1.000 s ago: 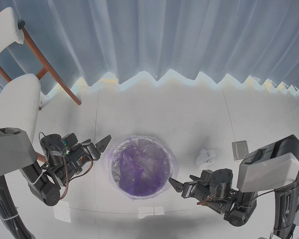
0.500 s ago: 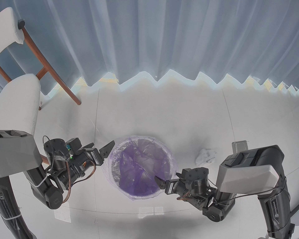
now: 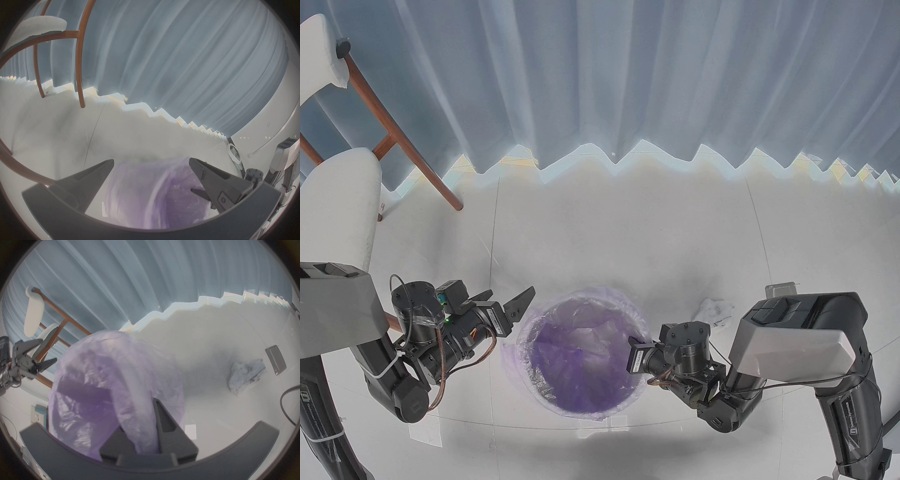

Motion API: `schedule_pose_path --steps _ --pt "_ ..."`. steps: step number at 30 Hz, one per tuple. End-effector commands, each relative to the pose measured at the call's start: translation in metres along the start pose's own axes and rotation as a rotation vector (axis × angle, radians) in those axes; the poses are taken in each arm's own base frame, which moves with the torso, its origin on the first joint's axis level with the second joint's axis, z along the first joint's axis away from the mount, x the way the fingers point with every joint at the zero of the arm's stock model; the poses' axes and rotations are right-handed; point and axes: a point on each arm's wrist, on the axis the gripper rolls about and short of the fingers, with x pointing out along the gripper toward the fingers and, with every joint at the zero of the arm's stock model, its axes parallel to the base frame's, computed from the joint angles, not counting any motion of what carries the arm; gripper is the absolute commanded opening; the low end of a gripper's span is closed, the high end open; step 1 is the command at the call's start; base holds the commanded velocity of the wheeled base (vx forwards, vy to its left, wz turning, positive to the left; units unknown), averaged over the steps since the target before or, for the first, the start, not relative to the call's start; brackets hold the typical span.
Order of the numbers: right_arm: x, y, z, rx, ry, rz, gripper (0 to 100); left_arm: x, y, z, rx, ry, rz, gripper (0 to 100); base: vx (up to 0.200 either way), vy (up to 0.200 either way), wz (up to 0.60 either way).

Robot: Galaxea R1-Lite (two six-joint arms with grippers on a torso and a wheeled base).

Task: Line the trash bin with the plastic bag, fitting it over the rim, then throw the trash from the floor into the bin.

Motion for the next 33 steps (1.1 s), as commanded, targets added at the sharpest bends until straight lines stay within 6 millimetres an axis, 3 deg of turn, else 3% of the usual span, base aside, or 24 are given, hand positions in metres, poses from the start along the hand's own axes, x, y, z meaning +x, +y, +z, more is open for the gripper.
schedule_pose_path --steps 1,10,17,21,27,28,33 --pt "-0.011 0.005 0.019 0.015 -0.043 0.018 0 0.001 0.0 0.0 -0.001 -0.001 0.0 100 0.0 0.0 0.0" --pt "-0.055 -0.001 0.04 0.195 -0.042 0.024 0 -0.006 -0.004 0.015 -0.021 -0.047 -0.024 100 0.0 0.0 0.0" --pt "-0.08 -0.011 0.058 0.328 -0.09 0.066 0 0.0 0.002 0.004 -0.096 0.004 -0.04 100 0.0 0.0 0.0" --pt "-0.089 -0.013 0.068 0.395 -0.1 0.113 0 0.002 0.004 0.009 -0.165 -0.012 -0.053 100 0.0 0.0 0.0" --pt "-0.094 -0.028 0.079 0.414 -0.107 0.124 0 -0.006 0.028 0.024 -0.171 -0.025 -0.079 100 0.0 0.0 0.0" --pt "-0.094 -0.035 0.081 0.43 -0.105 0.123 0 -0.013 0.035 0.033 -0.168 -0.032 -0.107 100 0.0 0.0 0.0" --pt "-0.096 -0.041 0.085 0.441 -0.106 0.131 0 -0.03 0.047 0.033 -0.189 0.045 -0.2 100 0.0 0.0 0.0"
